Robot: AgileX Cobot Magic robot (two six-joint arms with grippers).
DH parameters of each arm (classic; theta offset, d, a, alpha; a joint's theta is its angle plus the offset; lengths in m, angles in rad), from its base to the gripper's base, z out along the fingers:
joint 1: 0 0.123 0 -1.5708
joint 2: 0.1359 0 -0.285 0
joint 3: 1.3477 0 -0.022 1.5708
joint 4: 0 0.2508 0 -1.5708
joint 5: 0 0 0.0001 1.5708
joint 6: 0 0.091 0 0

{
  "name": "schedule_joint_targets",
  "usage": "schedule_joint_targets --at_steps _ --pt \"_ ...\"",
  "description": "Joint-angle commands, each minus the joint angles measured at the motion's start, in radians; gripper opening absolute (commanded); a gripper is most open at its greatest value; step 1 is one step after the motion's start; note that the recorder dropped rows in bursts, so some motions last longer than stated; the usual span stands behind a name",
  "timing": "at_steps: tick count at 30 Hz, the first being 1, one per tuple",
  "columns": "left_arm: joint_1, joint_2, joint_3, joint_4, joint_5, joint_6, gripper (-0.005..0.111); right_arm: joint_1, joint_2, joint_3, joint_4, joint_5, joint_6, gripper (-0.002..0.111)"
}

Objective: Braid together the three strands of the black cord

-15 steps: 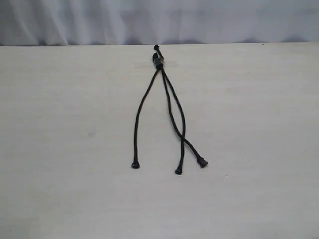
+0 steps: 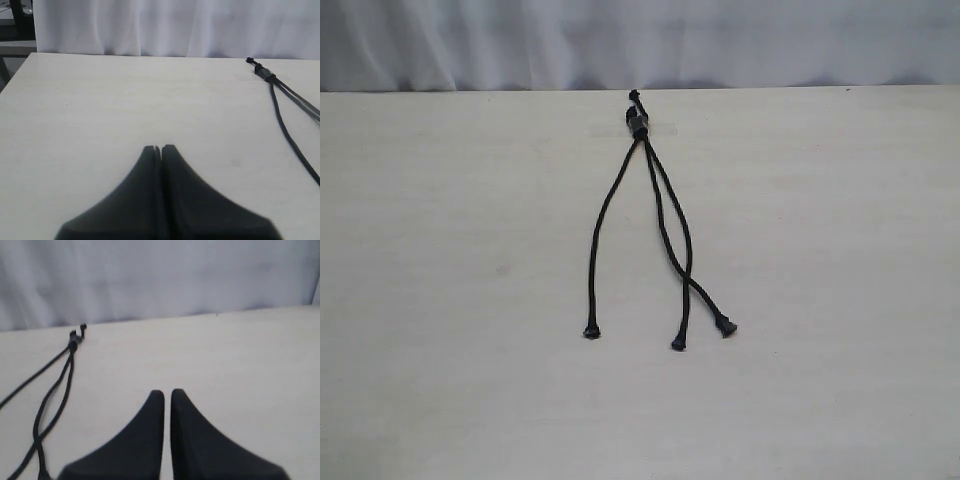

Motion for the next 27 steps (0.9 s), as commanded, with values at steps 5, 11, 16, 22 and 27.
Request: schedule_joint_targets --at_steps 5,11,16,22,27 --pt "0.001 -0.003 0.003 0.0 -0.009 -0.008 0.0 -0.006 -0.004 0.003 0.005 -0.364 -0.004 0.004" --pt "0.001 -0.003 0.003 0.0 -0.009 -0.008 0.0 -0.006 -0.004 0.003 0.005 -0.448 -0.004 0.004" --pt "0.001 -0.003 0.003 0.0 -0.012 -0.008 0.0 -0.006 -0.004 0.003 0.005 -0.45 -0.004 0.004" --pt "0.001 -0.003 0.003 0.0 -0.012 -0.008 0.0 -0.006 0.059 0.003 0.132 -0.444 0.004 0.004" --pt "0.001 -0.003 0.003 0.0 -0.012 -0.008 0.0 -0.006 0.244 -0.132 0.132 -0.318 -0.055 0.004"
